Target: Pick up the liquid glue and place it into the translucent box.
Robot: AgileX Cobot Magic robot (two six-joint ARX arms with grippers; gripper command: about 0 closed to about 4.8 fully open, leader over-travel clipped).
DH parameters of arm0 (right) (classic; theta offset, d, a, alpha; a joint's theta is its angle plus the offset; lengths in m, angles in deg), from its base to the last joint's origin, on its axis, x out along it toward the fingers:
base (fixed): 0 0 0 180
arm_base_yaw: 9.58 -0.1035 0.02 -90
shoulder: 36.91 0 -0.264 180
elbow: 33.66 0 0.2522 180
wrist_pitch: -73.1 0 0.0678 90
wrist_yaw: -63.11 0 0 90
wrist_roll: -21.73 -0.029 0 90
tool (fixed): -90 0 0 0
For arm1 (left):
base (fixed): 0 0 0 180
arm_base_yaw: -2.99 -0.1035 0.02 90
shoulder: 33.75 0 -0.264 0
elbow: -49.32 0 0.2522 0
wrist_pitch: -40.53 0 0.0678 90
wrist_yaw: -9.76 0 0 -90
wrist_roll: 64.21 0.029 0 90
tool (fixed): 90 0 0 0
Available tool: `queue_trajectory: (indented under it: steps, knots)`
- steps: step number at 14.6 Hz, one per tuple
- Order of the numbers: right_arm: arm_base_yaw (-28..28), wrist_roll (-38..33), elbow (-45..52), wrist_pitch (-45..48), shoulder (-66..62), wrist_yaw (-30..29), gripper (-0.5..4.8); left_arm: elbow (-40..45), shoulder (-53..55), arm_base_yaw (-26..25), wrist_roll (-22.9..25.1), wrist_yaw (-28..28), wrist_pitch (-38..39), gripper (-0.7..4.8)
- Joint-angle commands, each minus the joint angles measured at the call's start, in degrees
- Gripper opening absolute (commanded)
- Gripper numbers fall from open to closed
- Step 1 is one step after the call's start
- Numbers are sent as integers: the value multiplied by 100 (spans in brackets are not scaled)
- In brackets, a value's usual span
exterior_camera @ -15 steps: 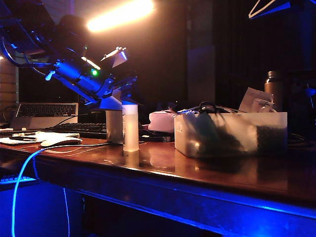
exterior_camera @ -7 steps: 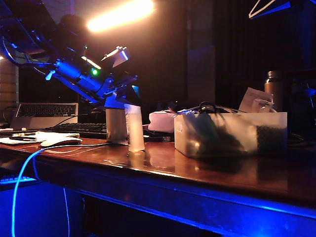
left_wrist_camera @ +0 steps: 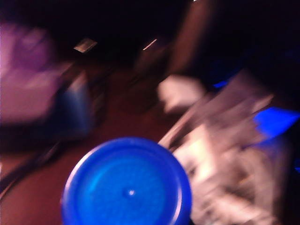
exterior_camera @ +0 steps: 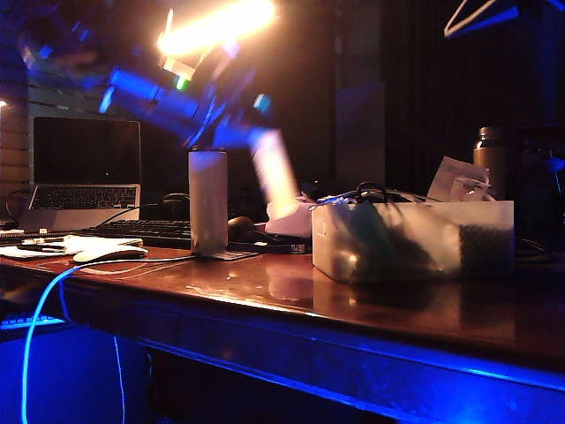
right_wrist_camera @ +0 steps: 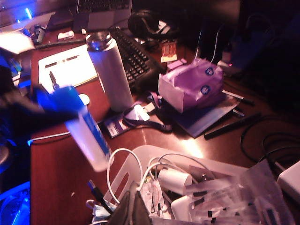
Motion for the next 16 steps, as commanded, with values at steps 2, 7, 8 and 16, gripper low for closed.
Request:
queue_trajectory:
  steps: [2,7,8,16]
  knots:
    - [-2,22,-26,133,-52,61,-1,-1019,-55,470,17,-251,640,156]
    - [0,22,-28,140,-61,251,-1,-1637,-24,1156,378,258,804,157]
    - [0,22,-28,138,-63,247,-1,-1635,33,1209,420,376,800,160]
    - [0,22,-28,142,-63,267,-1,-1740,1121,1475,461,450,660,162]
